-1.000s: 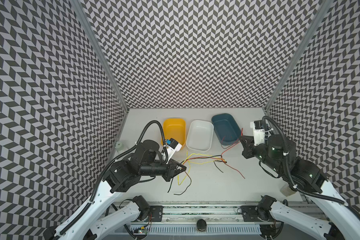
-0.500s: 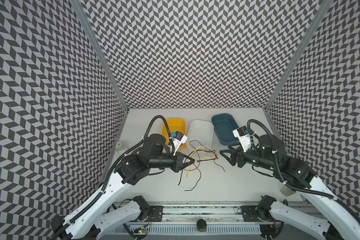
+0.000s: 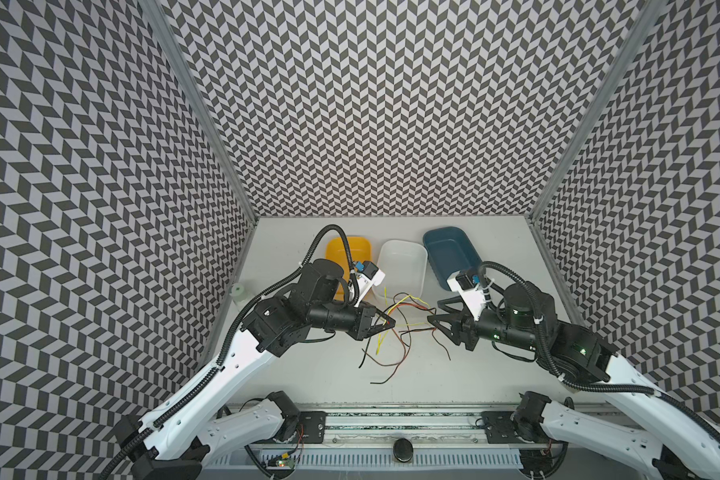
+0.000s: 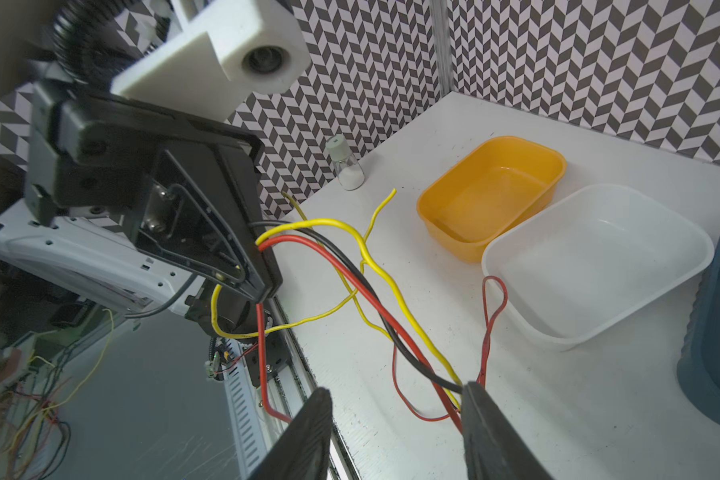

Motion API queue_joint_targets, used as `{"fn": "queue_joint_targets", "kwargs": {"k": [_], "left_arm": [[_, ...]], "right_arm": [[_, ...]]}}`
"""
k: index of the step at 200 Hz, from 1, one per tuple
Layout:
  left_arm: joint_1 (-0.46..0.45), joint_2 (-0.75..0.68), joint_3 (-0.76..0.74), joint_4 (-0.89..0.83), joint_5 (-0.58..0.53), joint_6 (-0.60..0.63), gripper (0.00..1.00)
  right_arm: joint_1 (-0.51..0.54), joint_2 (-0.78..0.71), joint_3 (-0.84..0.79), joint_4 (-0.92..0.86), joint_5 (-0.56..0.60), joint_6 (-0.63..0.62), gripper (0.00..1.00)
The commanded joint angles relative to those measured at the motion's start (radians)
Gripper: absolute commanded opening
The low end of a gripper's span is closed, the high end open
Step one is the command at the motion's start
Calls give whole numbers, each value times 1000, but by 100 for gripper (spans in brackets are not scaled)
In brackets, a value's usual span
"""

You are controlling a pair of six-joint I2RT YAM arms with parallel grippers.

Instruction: Untangle the cables

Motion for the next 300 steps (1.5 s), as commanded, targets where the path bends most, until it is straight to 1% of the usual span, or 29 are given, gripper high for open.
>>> {"fn": "queue_joint_targets", "kwargs": {"k": [1,14,37,55,64,82,98,108,122,143,153,162,170,184,192,200,221,250,255,261,263,271,278,287,300], "left_arm": [[6,5,42,-54,24,62,0],[6,15,47,-74,27,79,0],[4,15,52,-77,32,91,0],[4,12,64,-76,36,95,0],[4,14,70,-76,39,96,0],[6,9,92,-83,3,96,0],[7,-12,101,-74,-44,74,0],[8,-28,103,-68,-60,63,0],[10,-47,106,-70,-82,52,0],[18,-66,115,-97,-90,48,0],[27,-81,115,-104,-89,47,0],[40,-89,114,-99,-77,37,0],[51,-94,109,-83,-43,18,0],[55,-89,105,-50,3,-10,0],[56,-90,100,-22,29,-56,0],[55,-90,97,3,45,-78,0],[56,-96,100,39,73,-118,0],[54,-122,69,90,104,-172,0],[54,-130,57,107,109,-187,0],[55,-137,45,122,112,-199,0],[54,-139,42,126,112,-202,0],[54,-148,29,135,121,-211,0],[54,-156,23,136,115,-215,0],[56,-164,23,125,108,-214,0],[57,-171,28,89,86,-201,0]], "right_arm": [[8,-14,7,107,75,-23,48],[8,-3,10,130,62,-21,47],[11,56,44,100,29,-21,44],[17,78,32,120,6,-17,44],[21,80,21,134,2,-13,46],[25,75,6,133,-4,-16,57],[26,43,-18,108,47,-15,62],[26,10,-61,116,87,-14,66],[26,-48,-117,120,163,-8,67],[26,-159,-187,134,264,11,73],[25,-205,-210,142,286,17,76],[24,-227,-232,159,271,20,80],[24,-229,-247,180,226,20,81],[24,-186,-253,214,128,25,83],[27,-153,-249,232,77,27,83],[32,-125,-244,243,77,43,84],[32,-78,-245,297,121,54,83],[32,-65,-285,423,267,53,76],[32,-58,-294,454,285,48,69],[32,-48,-301,479,293,42,56],[34,-45,-298,479,295,39,53],[33,-32,-282,464,317,45,35],[33,-23,-261,432,346,48,22],[34,-18,-228,365,388,55,15],[34,-24,-221,345,447,50,7]]}}
